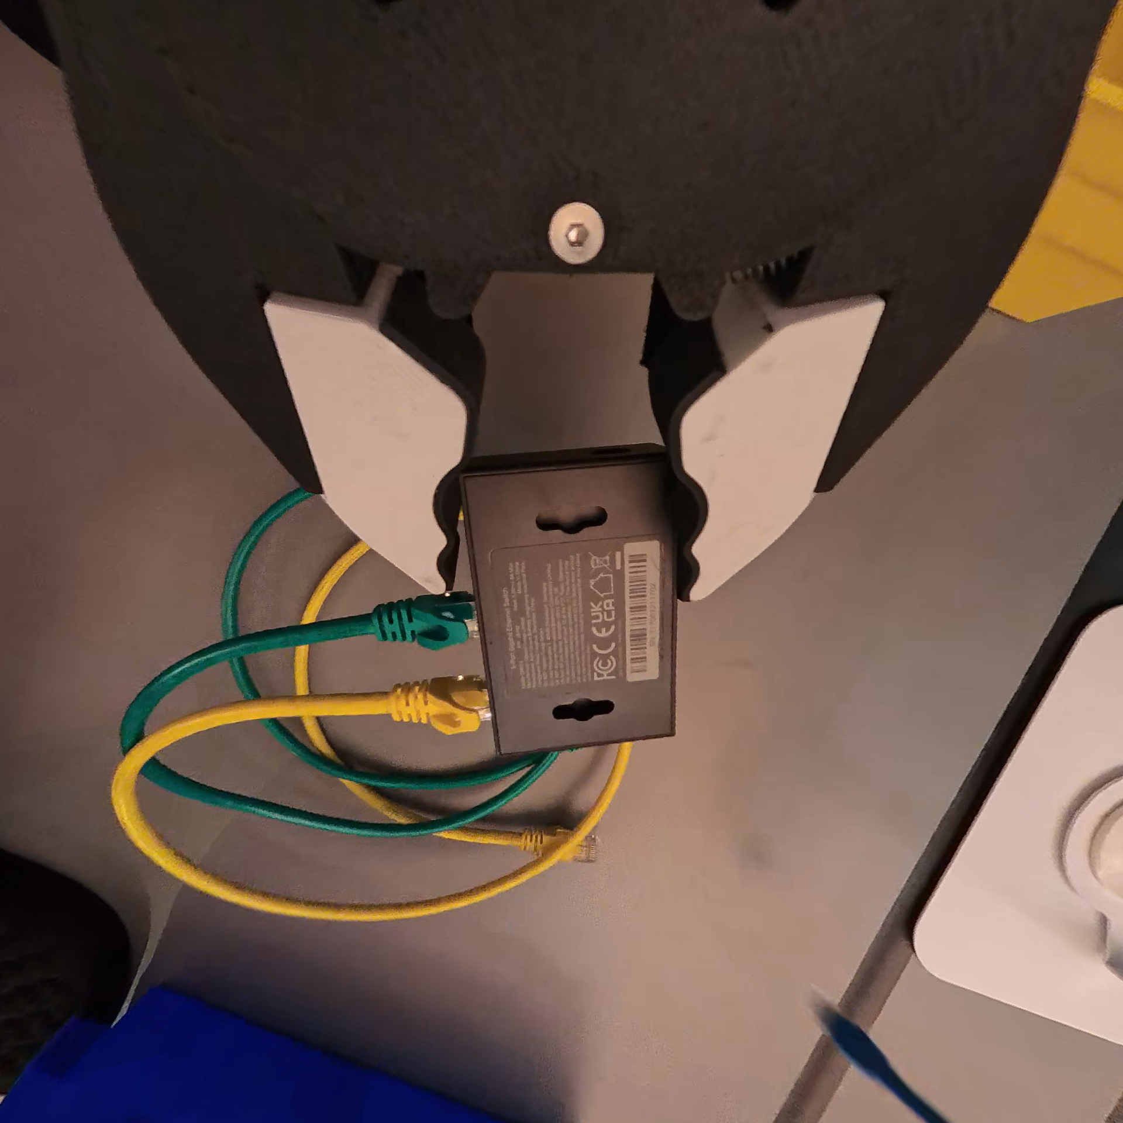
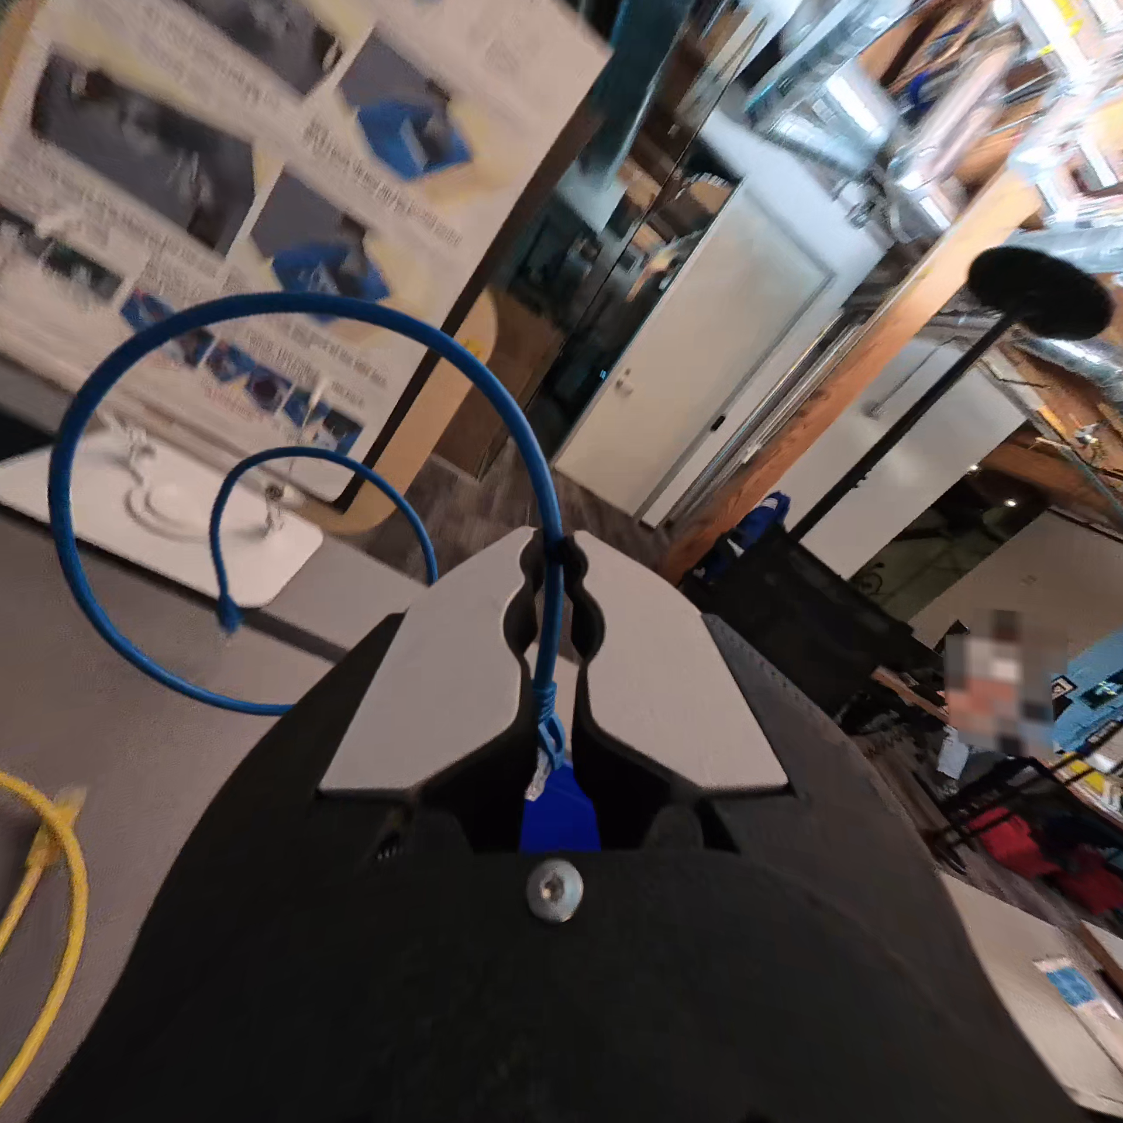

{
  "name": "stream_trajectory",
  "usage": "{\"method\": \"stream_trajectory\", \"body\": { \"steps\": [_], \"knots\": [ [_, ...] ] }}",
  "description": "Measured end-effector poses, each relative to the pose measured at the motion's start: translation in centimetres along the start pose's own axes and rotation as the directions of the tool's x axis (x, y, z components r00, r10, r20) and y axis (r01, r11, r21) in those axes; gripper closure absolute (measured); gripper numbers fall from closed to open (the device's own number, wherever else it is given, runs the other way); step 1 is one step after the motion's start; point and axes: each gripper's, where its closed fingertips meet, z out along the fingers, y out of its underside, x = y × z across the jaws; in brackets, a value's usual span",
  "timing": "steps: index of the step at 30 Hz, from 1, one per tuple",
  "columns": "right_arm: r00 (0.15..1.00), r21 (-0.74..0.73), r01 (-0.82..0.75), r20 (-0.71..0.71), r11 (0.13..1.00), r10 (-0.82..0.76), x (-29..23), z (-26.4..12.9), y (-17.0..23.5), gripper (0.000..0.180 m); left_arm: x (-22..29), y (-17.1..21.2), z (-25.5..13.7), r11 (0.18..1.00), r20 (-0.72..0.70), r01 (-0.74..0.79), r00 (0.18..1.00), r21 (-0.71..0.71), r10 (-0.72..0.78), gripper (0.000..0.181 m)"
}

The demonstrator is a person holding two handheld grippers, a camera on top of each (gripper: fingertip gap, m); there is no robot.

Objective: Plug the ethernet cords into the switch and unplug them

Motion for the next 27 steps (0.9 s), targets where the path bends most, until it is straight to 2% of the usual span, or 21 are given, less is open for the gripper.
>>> {"method": "stream_trajectory", "body": {
  "steps": [5, 8, 13, 16, 18, 20, 23, 25, 27],
  "knots": [
    [0.989, 0.193, -0.141, 0.078, 0.971, 0.128, 3.6, -4.0, -2.9, 0.173, -1.6, 0.2, 0.0, 0.993, 0.055, 0.115, 0.992, 0.004, -0.115, 0.115],
    [0.969, 0.276, -0.209, 0.19, 0.938, 0.16, 4.1, -5.5, -3.8, 0.173, -1.8, 0.7, 2.2, 0.979, 0.09, 0.198, 0.977, -0.036, -0.195, 0.115],
    [0.862, 0.425, -0.403, 0.473, 0.81, 0.181, 3.6, -8.1, -5.7, 0.173, -0.6, -0.6, 7.4, 0.872, 0.097, 0.488, 0.867, 0.036, -0.489, 0.114],
    [0.802, 0.458, -0.474, 0.578, 0.752, 0.153, 3.3, -9.3, -6.3, 0.173, 1.0, -0.6, 9.7, 0.897, 0.093, 0.442, 0.893, -0.002, -0.439, 0.114],
    [0.751, 0.521, -0.496, 0.66, 0.695, 0.041, 2.0, -11.1, -7.1, 0.173, 1.6, -0.6, 10.2, 0.918, 0.103, 0.392, 0.917, -0.059, -0.385, 0.11],
    [0.676, 0.546, -0.534, 0.735, 0.646, -0.062, 0.4, -12.7, -7.7, 0.173, 2.0, -1.5, 9.5, 0.93, 0.067, 0.365, 0.93, -0.048, -0.361, 0.104],
    [0.476, 0.51, -0.681, 0.854, 0.526, -0.212, -1.9, -15.7, -8.6, 0.173, 1.4, -3.8, 6.6, 0.925, 0.0, 0.371, 0.928, 0.082, -0.372, 0.096],
    [0.319, 0.408, -0.789, 0.911, 0.459, -0.262, -2.9, -16.7, -9.1, 0.172, 0.3, -6.0, 3.3, 0.897, -0.046, 0.372, 0.927, 0.239, -0.372, 0.095],
    [0.19, 0.301, -0.844, 0.942, 0.444, -0.276, -4.6, -16.6, -9.3, 0.172, 0.3, -8.8, -1.1, 0.819, -0.161, 0.364, 0.931, 0.443, -0.326, 0.098]
  ]
}}
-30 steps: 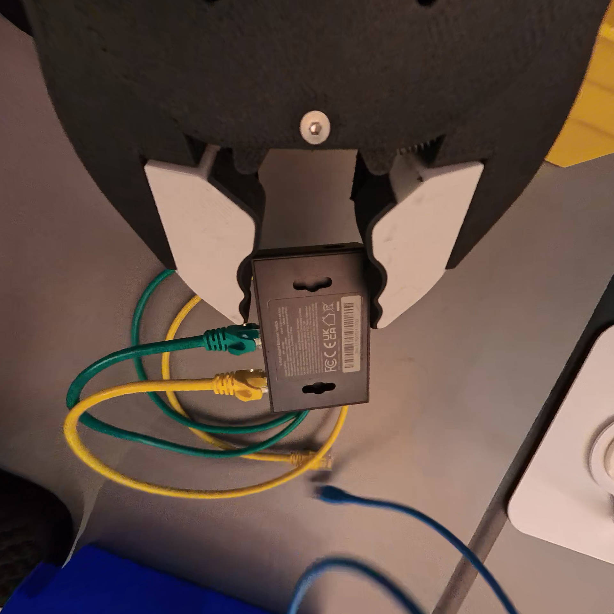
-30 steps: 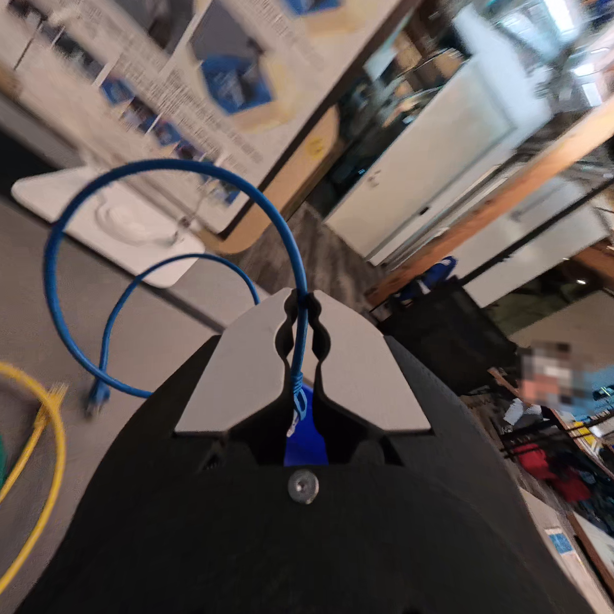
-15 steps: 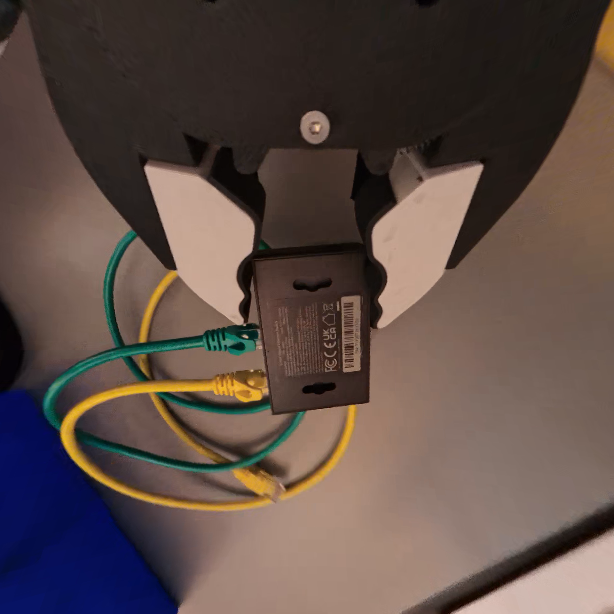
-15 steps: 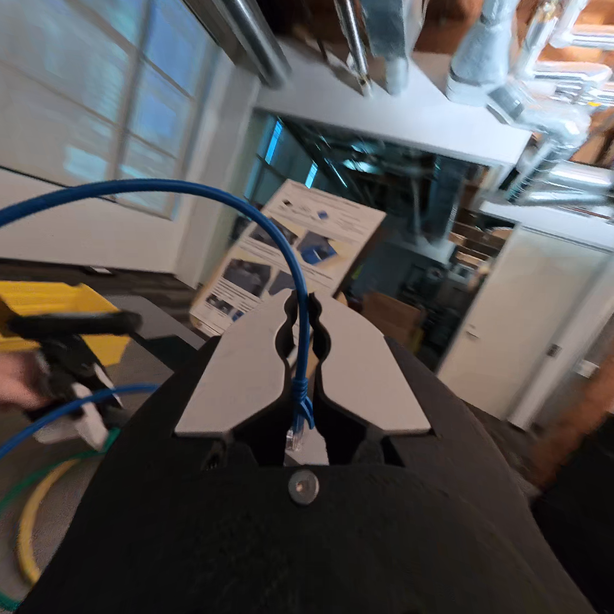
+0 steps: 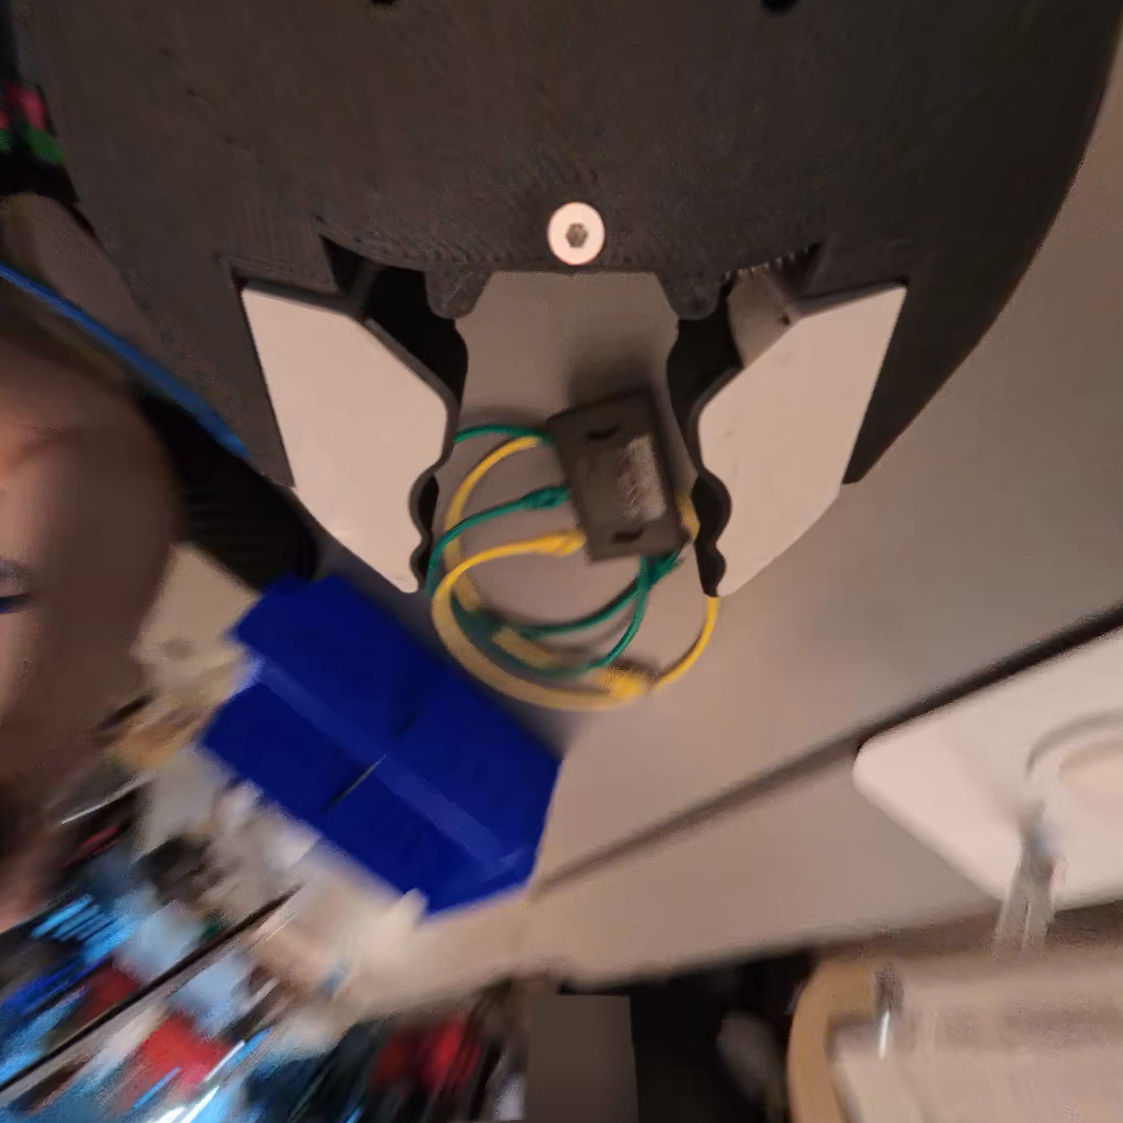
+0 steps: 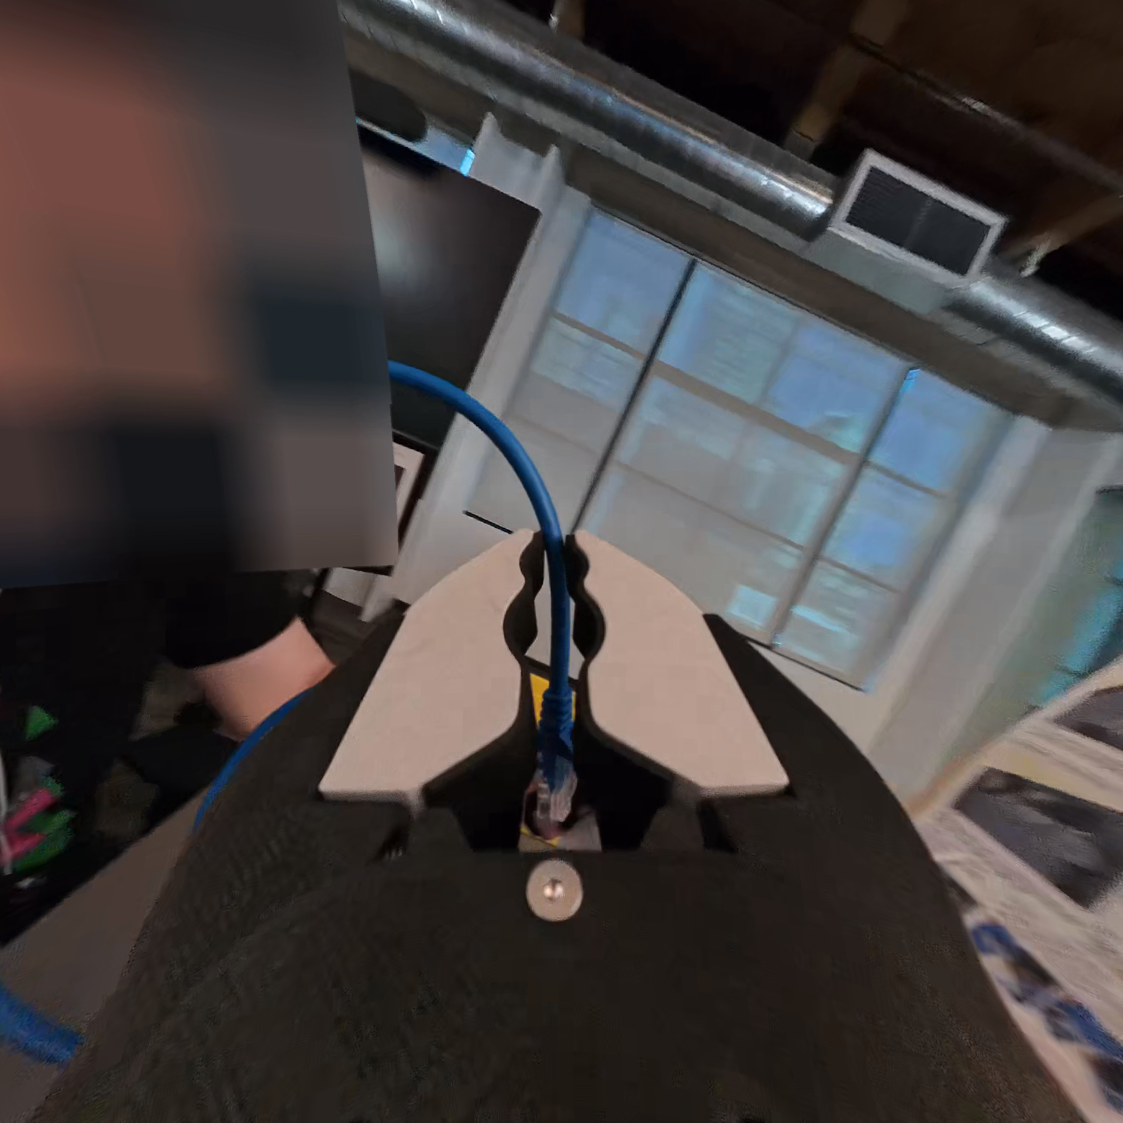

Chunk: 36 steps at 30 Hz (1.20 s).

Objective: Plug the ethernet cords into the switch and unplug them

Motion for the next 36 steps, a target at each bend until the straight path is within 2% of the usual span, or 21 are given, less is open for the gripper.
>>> {"method": "stream_trajectory", "body": {
  "steps": [2, 4, 8, 11, 12, 13, 14, 15, 17, 19, 21, 23, 24, 26, 28, 31, 34, 36],
  "knots": [
    [0.995, 0.024, -0.084, 0.046, 0.996, 0.083, 0.0, 1.2, 1.8, 0.172, 4.2, -3.6, -2.9, 0.977, -0.217, -0.015, 0.974, 0.215, 0.063, 0.11],
    [0.986, 0.04, -0.151, 0.077, 0.988, 0.148, 0.1, 2.3, 3.4, 0.173, 8.2, -5.3, -5.0, 0.932, -0.316, -0.081, 0.927, 0.354, 0.201, 0.116],
    [0.971, 0.067, -0.229, 0.088, 0.971, 0.223, 0.2, 3.6, 4.9, 0.173, 13.9, -4.8, -4.3, 0.855, -0.268, -0.303, 0.858, 0.421, 0.437, 0.115],
    [0.966, 0.03, -0.244, 0.09, 0.969, 0.24, 0.0, 4.2, 6.1, 0.173, 15.7, -3.5, -2.1, 0.844, -0.249, -0.381, 0.836, 0.377, 0.489, 0.119],
    [0.965, 0.021, -0.248, 0.093, 0.969, 0.245, -0.1, 4.4, 6.4, 0.173, 15.9, -3.3, -1.4, 0.844, -0.241, -0.387, 0.838, 0.372, 0.49, 0.125],
    [0.966, 0.017, -0.246, 0.088, 0.969, 0.244, -0.1, 4.5, 6.6, 0.173, 15.8, -3.2, -1.1, 0.839, -0.231, -0.393, 0.837, 0.377, 0.496, 0.138],
    [0.966, 0.006, -0.246, 0.084, 0.969, 0.245, 0.0, 4.5, 6.9, 0.172, 15.8, -3.2, -1.0, 0.828, -0.222, -0.402, 0.832, 0.392, 0.509, 0.163],
    [0.966, -0.001, -0.249, 0.075, 0.968, 0.249, 0.1, 4.5, 7.0, 0.172, 15.4, -3.4, -1.0, 0.818, -0.191, -0.415, 0.834, 0.397, 0.517, 0.165],
    [0.964, -0.043, -0.258, 0.047, 0.965, 0.26, 0.6, 4.0, 7.4, 0.17, 13.7, -3.8, -1.4, 0.793, -0.087, -0.494, 0.827, 0.356, 0.555, 0.166],
    [0.971, -0.205, -0.237, -0.081, 0.95, 0.225, 2.3, 2.4, 8.5, 0.166, 10.8, -5.0, -2.8, 0.723, 0.146, -0.632, 0.772, 0.277, 0.619, 0.166],
    [0.942, -0.349, -0.2, -0.325, 0.916, 0.081, 5.7, -0.8, 8.7, 0.165, 7.7, -6.2, -4.9, 0.644, 0.38, -0.755, 0.635, 0.123, 0.672, 0.167],
    [0.86, -0.366, -0.28, -0.507, 0.888, 0.062, 7.5, -3.2, 6.7, 0.166, 5.7, -7.2, -6.9, 0.585, 0.537, -0.811, 0.485, -0.02, 0.69, 0.167],
    [0.832, -0.342, -0.322, -0.547, 0.883, 0.091, 7.3, -3.3, 5.2, 0.166, 5.1, -7.5, -7.7, 0.568, 0.584, -0.819, 0.425, -0.076, 0.691, 0.167],
    [0.864, -0.29, -0.324, -0.479, 0.9, 0.157, 4.2, -0.5, 2.1, 0.166, 4.4, -8.1, -8.7, 0.536, 0.65, -0.829, 0.321, -0.159, 0.689, 0.167],
    [0.902, -0.323, -0.317, -0.394, 0.892, 0.178, 0.7, 3.2, 1.8, 0.167, 4.3, -8.5, -9.2, 0.513, 0.685, -0.834, 0.253, -0.204, 0.683, 0.167],
    [0.895, -0.458, -0.392, -0.389, 0.798, 0.217, -1.6, 7.1, 6.9, 0.156, 4.8, -8.7, -9.2, 0.492, 0.698, -0.843, 0.22, -0.215, 0.681, 0.167],
    [0.821, -0.528, -0.505, -0.538, 0.683, 0.191, 0.6, 7.3, 13.9, 0.149, 5.4, -8.8, -9.3, 0.466, 0.703, -0.855, 0.187, -0.227, 0.686, 0.167],
    [0.775, -0.464, -0.514, -0.612, 0.722, 0.158, 2.7, 7.3, 15.8, 0.142, 5.6, -8.8, -9.2, 0.442, 0.702, -0.86, 0.151, -0.254, 0.697, 0.167]
  ]
}}
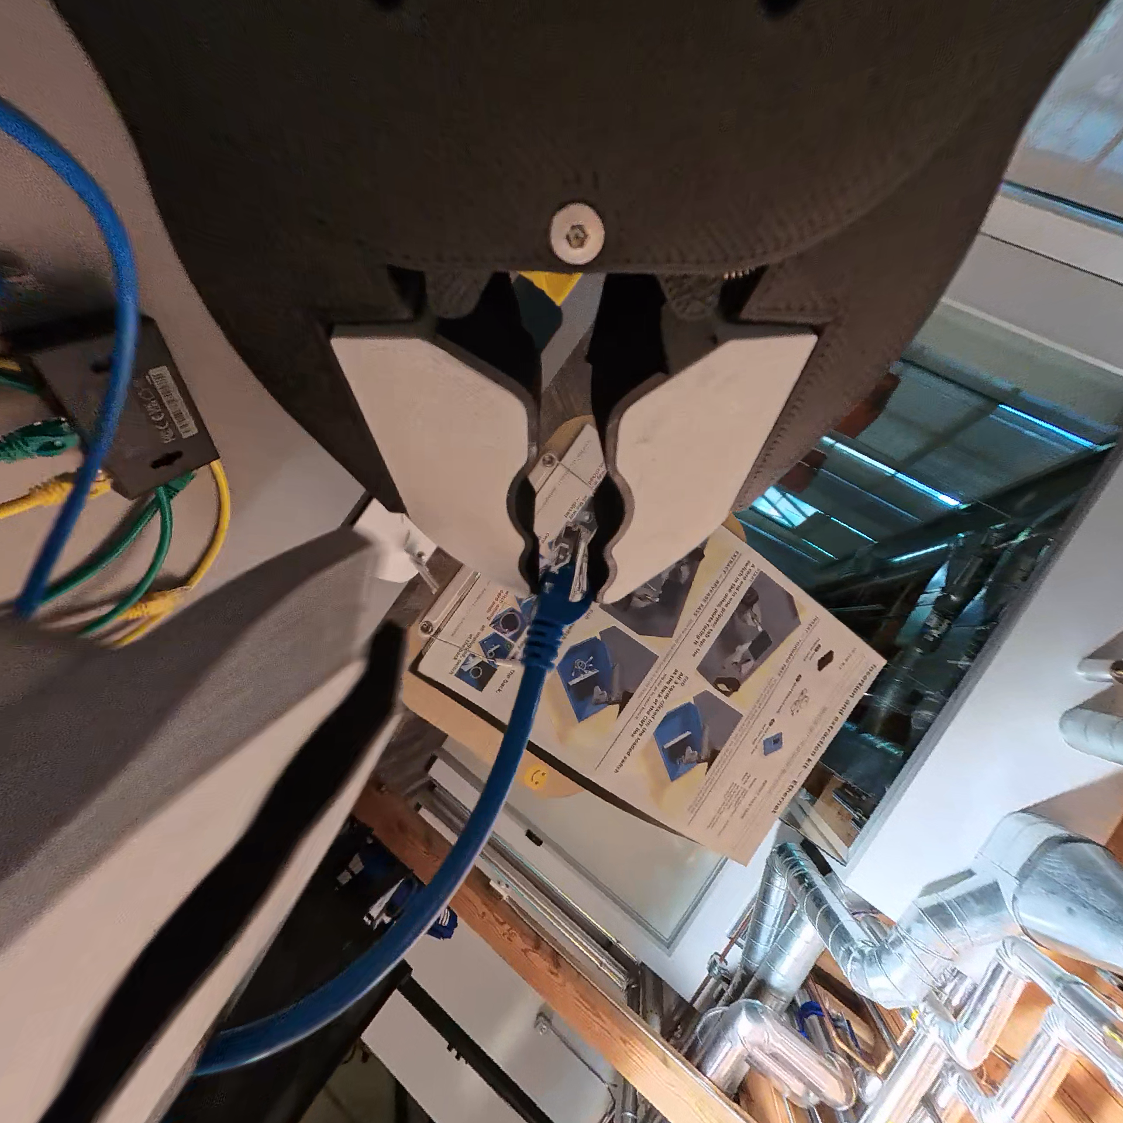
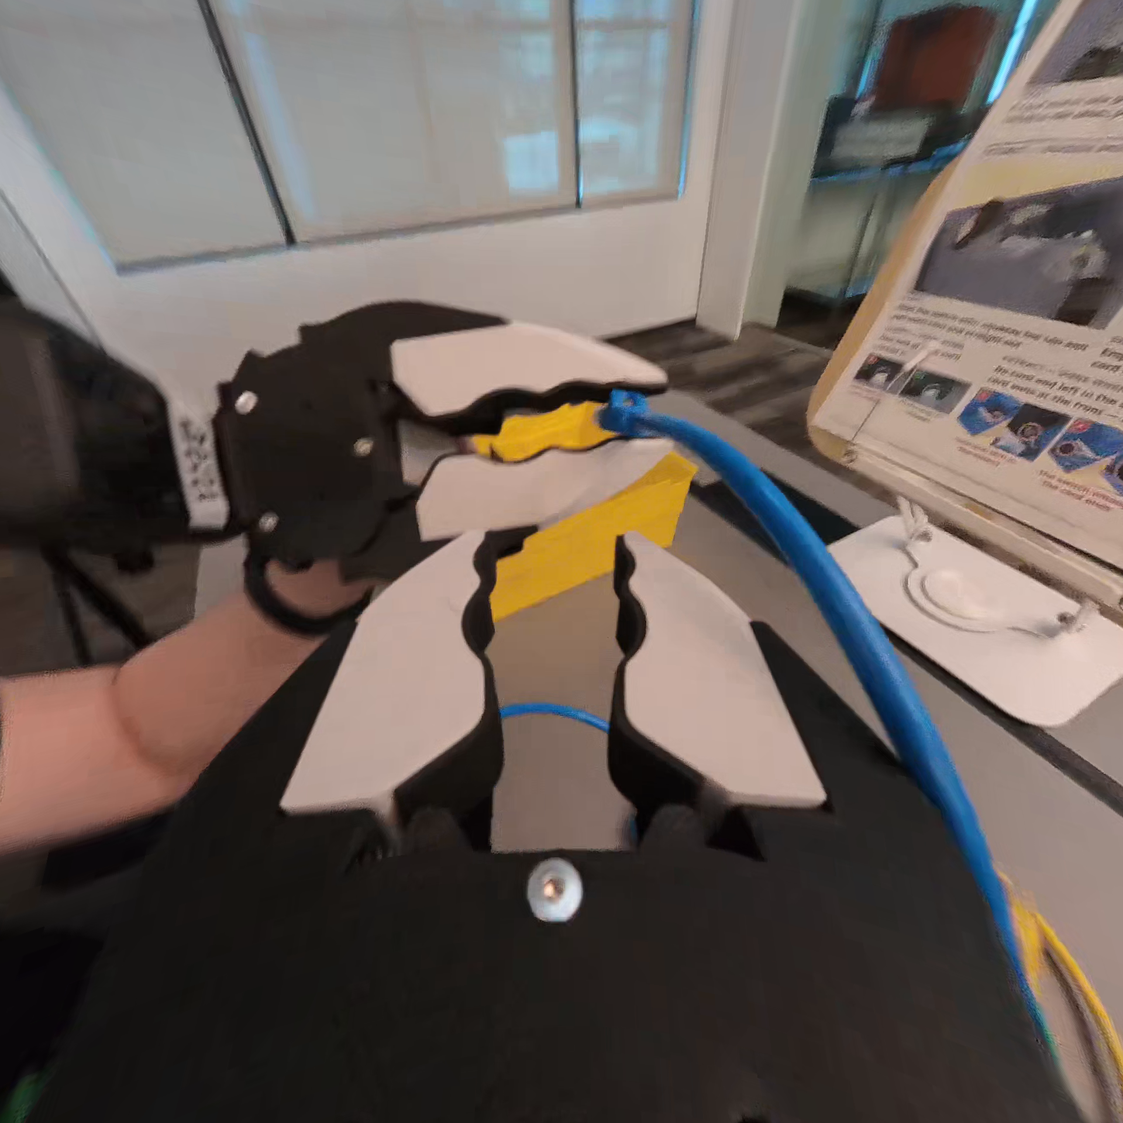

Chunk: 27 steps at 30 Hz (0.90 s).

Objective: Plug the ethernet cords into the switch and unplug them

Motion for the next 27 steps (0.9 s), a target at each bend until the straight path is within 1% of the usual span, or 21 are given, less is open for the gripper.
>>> {"method": "stream_trajectory", "body": {
  "steps": [2, 4, 5, 7, 8, 9, 11, 13, 15, 17, 18, 19, 20, 21, 22, 23, 24, 25, 26, 27],
  "knots": [
    [0.999, 0.118, -0.024, -0.029, 0.993, 0.028, 0.8, 0.6, -0.7, 0.136, 0.5, -0.6, -0.1, 0.999, 0.007, -0.037, 0.999, 0.032, 0.036, 0.168],
    [0.994, 0.223, 0.016, -0.107, 0.975, 0.009, 2.0, 0.2, -1.7, 0.136, 1.1, -1.2, 0.0, 0.996, 0.003, -0.063, 0.998, 0.056, 0.063, 0.167],
    [0.991, 0.265, 0.049, -0.135, 0.963, -0.013, 2.4, -0.2, -2.1, 0.132, 1.2, -1.5, -0.1, 0.994, 0.01, -0.077, 0.997, 0.073, 0.076, 0.168],
    [0.986, 0.311, 0.107, -0.153, 0.944, -0.061, 2.5, -0.8, -2.7, 0.145, 1.4, -1.7, -0.1, 0.991, 0.021, -0.105, 0.994, 0.087, 0.103, 0.168],
    [0.986, 0.314, 0.124, -0.148, 0.941, -0.08, 2.5, -0.9, -2.8, 0.146, 1.4, -1.8, -0.1, 0.988, 0.031, -0.119, 0.993, 0.094, 0.117, 0.168],
    [0.989, 0.305, 0.116, -0.119, 0.945, -0.083, 2.3, -0.9, -2.7, 0.146, 1.4, -1.9, -0.2, 0.985, 0.042, -0.135, 0.991, 0.105, 0.131, 0.168],
    [0.998, 0.302, 0.048, -0.04, 0.952, -0.038, 1.8, -0.7, -2.6, 0.147, 1.4, -2.1, -0.4, 0.982, 0.051, -0.15, 0.988, 0.117, 0.145, 0.168],
    [1.0, 0.309, -0.014, 0.012, 0.951, 0.011, 2.1, -0.9, -2.6, 0.166, 1.6, -2.3, -0.5, 0.979, 0.042, -0.15, 0.988, 0.135, 0.146, 0.168],
    [0.995, 0.313, -0.061, 0.089, 0.948, 0.035, 1.8, -1.1, -2.6, 0.168, 1.7, -2.6, -0.6, 0.977, 0.043, -0.14, 0.99, 0.158, 0.135, 0.168],
    [0.996, 0.309, -0.018, 0.09, 0.951, -0.01, 1.8, -1.3, -2.6, 0.168, 1.9, -2.8, -0.6, 0.98, 0.006, -0.066, 0.998, 0.186, 0.066, 0.167],
    [0.995, 0.319, 0.048, 0.065, 0.947, -0.073, 1.7, -1.5, -2.7, 0.168, 1.9, -2.8, -0.7, 0.98, -0.033, -0.003, 0.999, 0.2, 0.01, 0.168],
    [0.99, 0.337, 0.132, 0.002, 0.932, -0.141, 2.0, -1.8, -3.0, 0.168, 1.7, -2.5, -0.7, 0.977, -0.092, 0.087, 0.993, 0.195, -0.071, 0.169],
    [0.973, 0.37, 0.231, -0.068, 0.9, -0.222, 2.1, -2.3, -3.5, 0.168, 1.6, -2.2, -0.8, 0.962, -0.179, 0.209, 0.968, 0.174, -0.177, 0.166],
    [0.938, 0.4, 0.345, -0.117, 0.849, -0.326, 1.7, -3.0, -4.0, 0.169, 1.7, -2.0, -0.9, 0.927, -0.291, 0.348, 0.909, 0.137, -0.298, 0.156],
    [0.891, 0.404, 0.453, -0.176, 0.795, -0.418, 1.3, -3.4, -4.3, 0.168, 1.8, -2.1, -1.3, 0.864, -0.413, 0.496, 0.807, 0.088, -0.421, 0.146],
    [0.839, 0.399, 0.543, -0.23, 0.738, -0.493, 1.0, -3.8, -4.4, 0.168, 1.9, -2.8, -1.9, 0.761, -0.545, 0.648, 0.65, 0.034, -0.529, 0.135],
    [0.782, 0.412, 0.619, -0.24, 0.669, -0.576, 0.0, -4.1, -4.3, 0.168, 1.6, -4.0, -3.0, 0.613, -0.675, 0.789, 0.437, -0.029, -0.595, 0.125],
    [0.728, 0.415, 0.676, -0.251, 0.609, -0.638, -0.7, -4.1, -4.1, 0.168, 0.9, -5.3, -4.1, 0.447, -0.773, 0.888, 0.208, -0.107, -0.599, 0.124],
    [0.688, 0.397, 0.719, -0.298, 0.57, -0.661, -0.7, -4.2, -4.1, 0.168, 0.1, -6.1, -4.8, 0.318, -0.823, 0.93, 0.031, -0.184, -0.568, 0.124],
    [0.649, 0.396, 0.753, -0.313, 0.525, -0.694, -1.2, -4.2, -3.9, 0.168, 0.1, -6.2, -5.0, 0.273, -0.837, 0.931, -0.057, -0.241, -0.544, 0.124]
  ]
}}
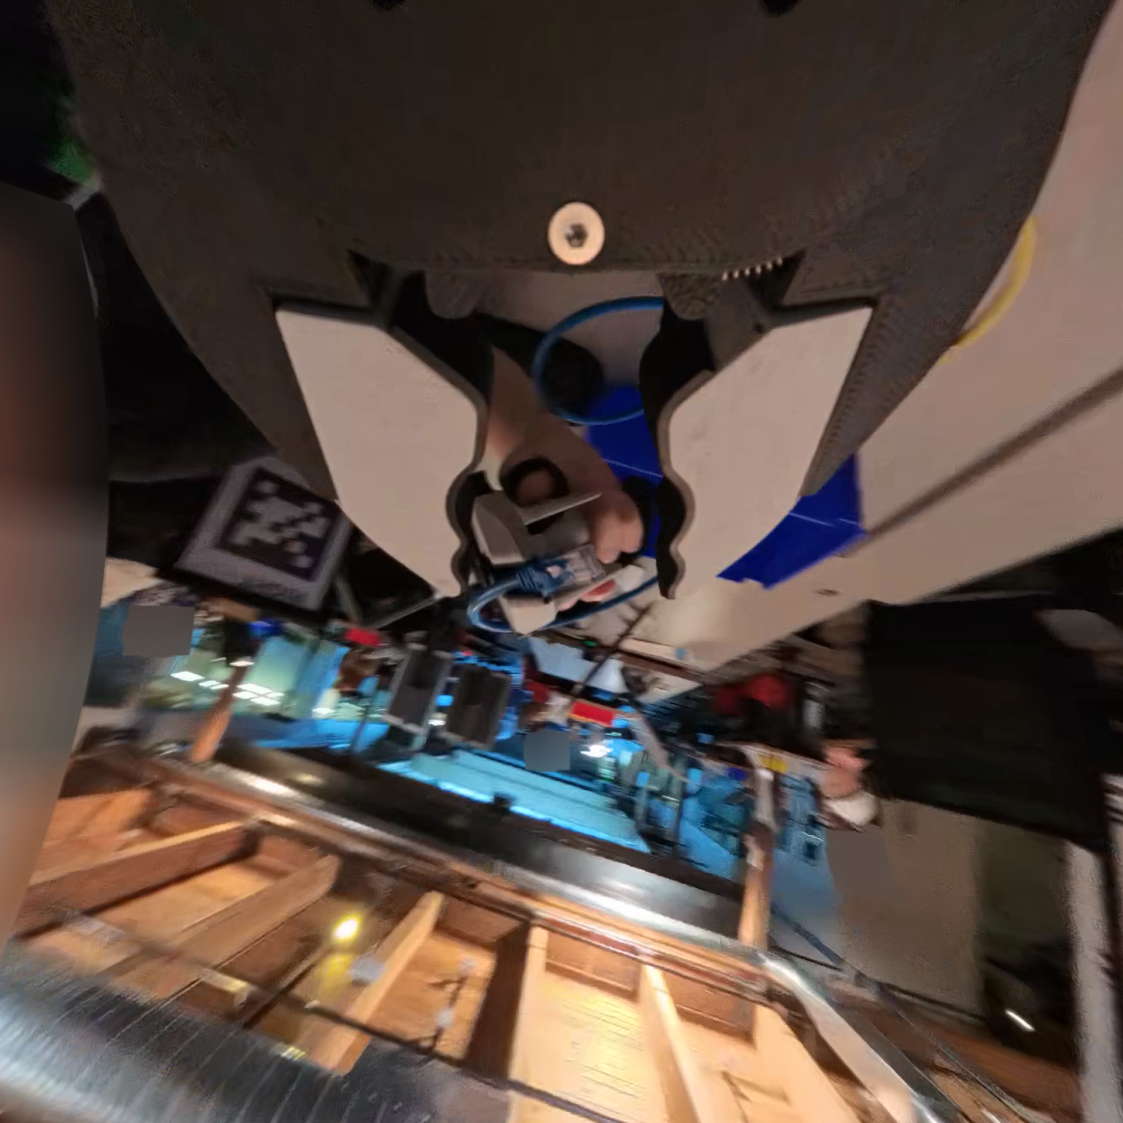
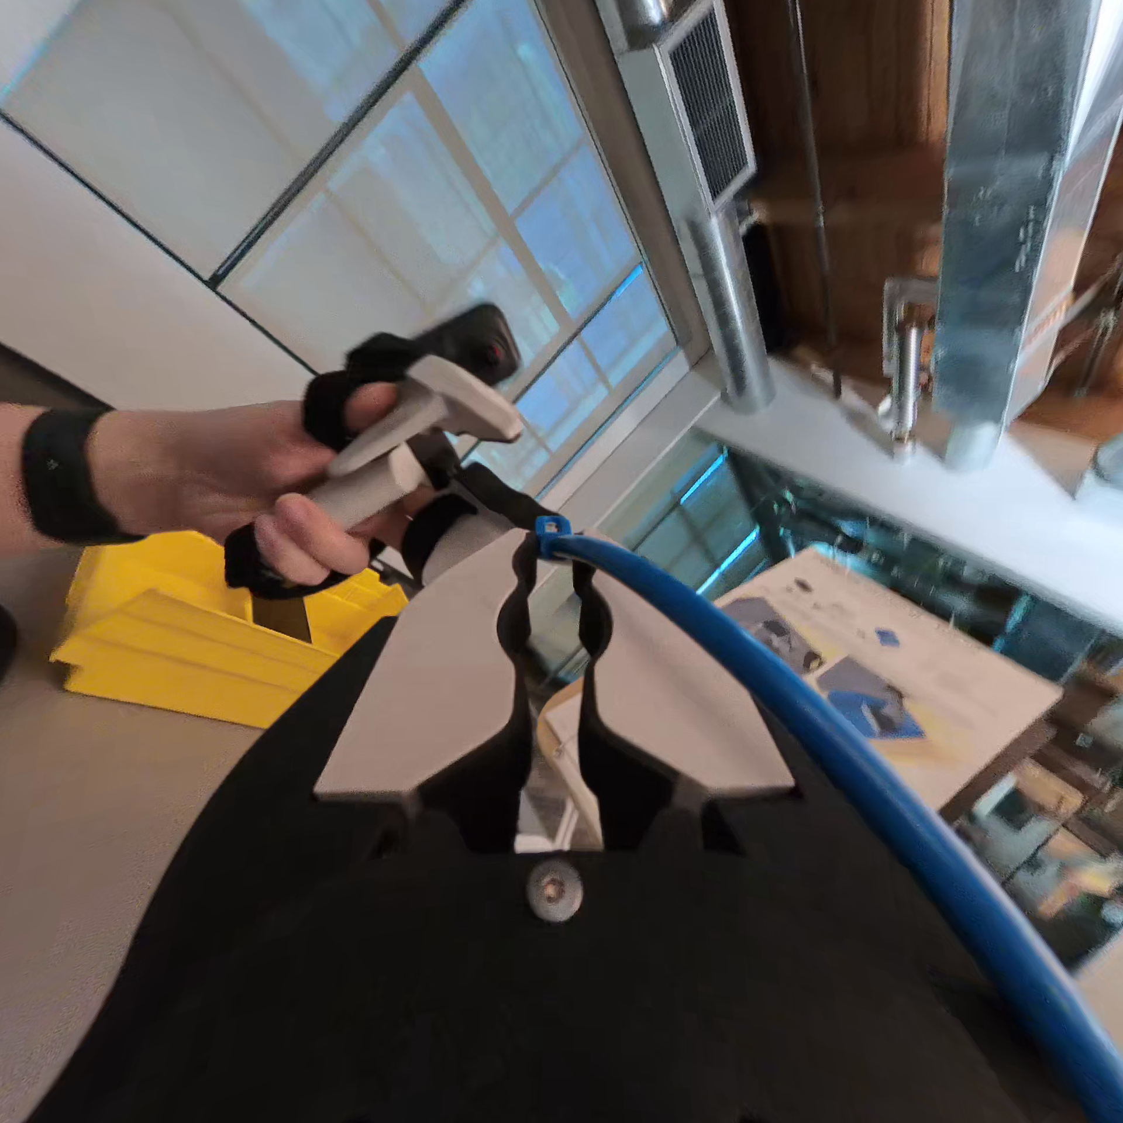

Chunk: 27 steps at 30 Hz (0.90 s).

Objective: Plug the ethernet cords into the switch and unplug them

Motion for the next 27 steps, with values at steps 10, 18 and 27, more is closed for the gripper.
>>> {"method": "stream_trajectory", "body": {
  "steps": [10, 18, 27],
  "knots": [
    [0.965, 0.002, 0.262, 0.009, 0.965, -0.262, -1.6, 0.1, 0.8, 0.167, -0.6, 2.5, 1.0, 0.99, 0.021, -0.046, 0.999, -0.135, 0.049, 0.157],
    [0.953, -0.088, 0.298, -0.027, 0.95, -0.301, -1.3, 0.6, 1.1, 0.153, 0.2, 2.2, 0.4, 0.961, 0.075, -0.187, 0.976, -0.202, 0.205, 0.158],
    [0.945, -0.153, 0.324, 0.013, 0.934, -0.326, -3.0, 1.9, 2.1, 0.145, 4.2, 1.8, 1.2, 0.95, -0.02, -0.237, 0.971, -0.206, 0.238, 0.162]
  ]
}}
